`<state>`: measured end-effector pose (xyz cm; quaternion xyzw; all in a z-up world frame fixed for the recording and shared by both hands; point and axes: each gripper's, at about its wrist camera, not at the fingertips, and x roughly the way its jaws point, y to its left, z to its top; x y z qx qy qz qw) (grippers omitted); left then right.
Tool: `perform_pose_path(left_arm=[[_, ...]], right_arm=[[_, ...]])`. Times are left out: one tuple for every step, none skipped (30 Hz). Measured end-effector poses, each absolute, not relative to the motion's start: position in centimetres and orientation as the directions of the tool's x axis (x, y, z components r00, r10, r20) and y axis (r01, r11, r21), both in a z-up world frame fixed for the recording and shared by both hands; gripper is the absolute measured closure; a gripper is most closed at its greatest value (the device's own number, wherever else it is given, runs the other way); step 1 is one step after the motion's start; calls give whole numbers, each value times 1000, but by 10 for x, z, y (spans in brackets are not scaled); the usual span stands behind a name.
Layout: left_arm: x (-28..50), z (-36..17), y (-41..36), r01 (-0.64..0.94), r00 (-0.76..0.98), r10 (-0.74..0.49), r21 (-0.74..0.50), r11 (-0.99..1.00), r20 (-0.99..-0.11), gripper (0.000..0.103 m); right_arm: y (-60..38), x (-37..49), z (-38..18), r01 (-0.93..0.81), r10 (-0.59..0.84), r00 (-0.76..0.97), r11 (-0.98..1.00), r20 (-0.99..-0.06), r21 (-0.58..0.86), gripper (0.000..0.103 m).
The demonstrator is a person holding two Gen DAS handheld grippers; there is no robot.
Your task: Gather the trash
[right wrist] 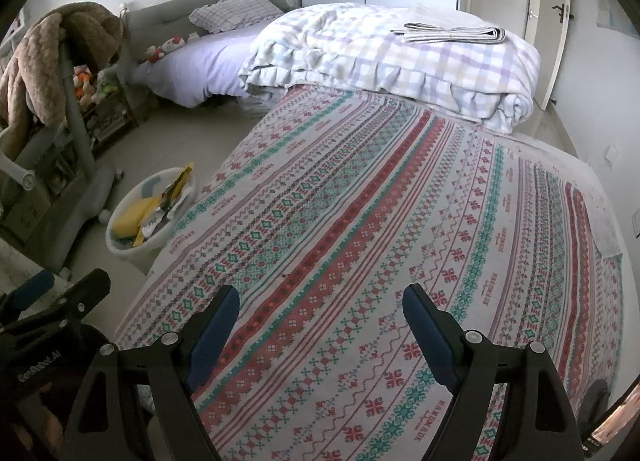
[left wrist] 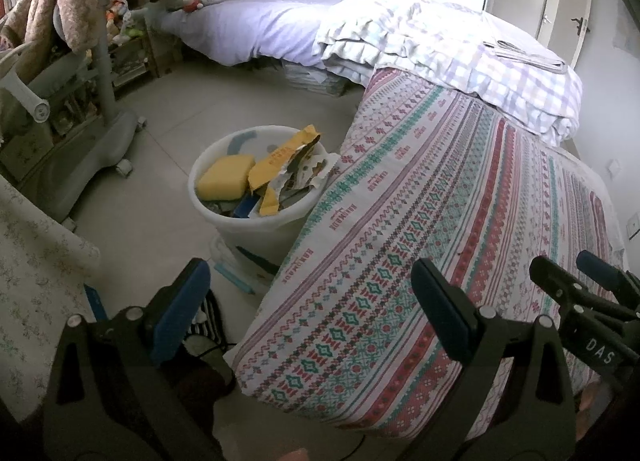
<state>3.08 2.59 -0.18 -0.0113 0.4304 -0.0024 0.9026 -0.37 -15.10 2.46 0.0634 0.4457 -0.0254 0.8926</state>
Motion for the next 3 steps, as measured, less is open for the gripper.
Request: perform_pose_path(left_arm=[[31,-2,26,-3,628,-18,-25,1000,-778,3],[32,-3,27,1,622,-27,-34,999,-783,3],[34,-3,28,6,615,-37,-43,999,-788,3]], right_arm=[[-151,-4,25,102,10,602,991,-799,89,18],[-151,-4,25,105,10,605,990,-796,92,18],[-153,-4,25,109,12,616,989,-788,100,18]])
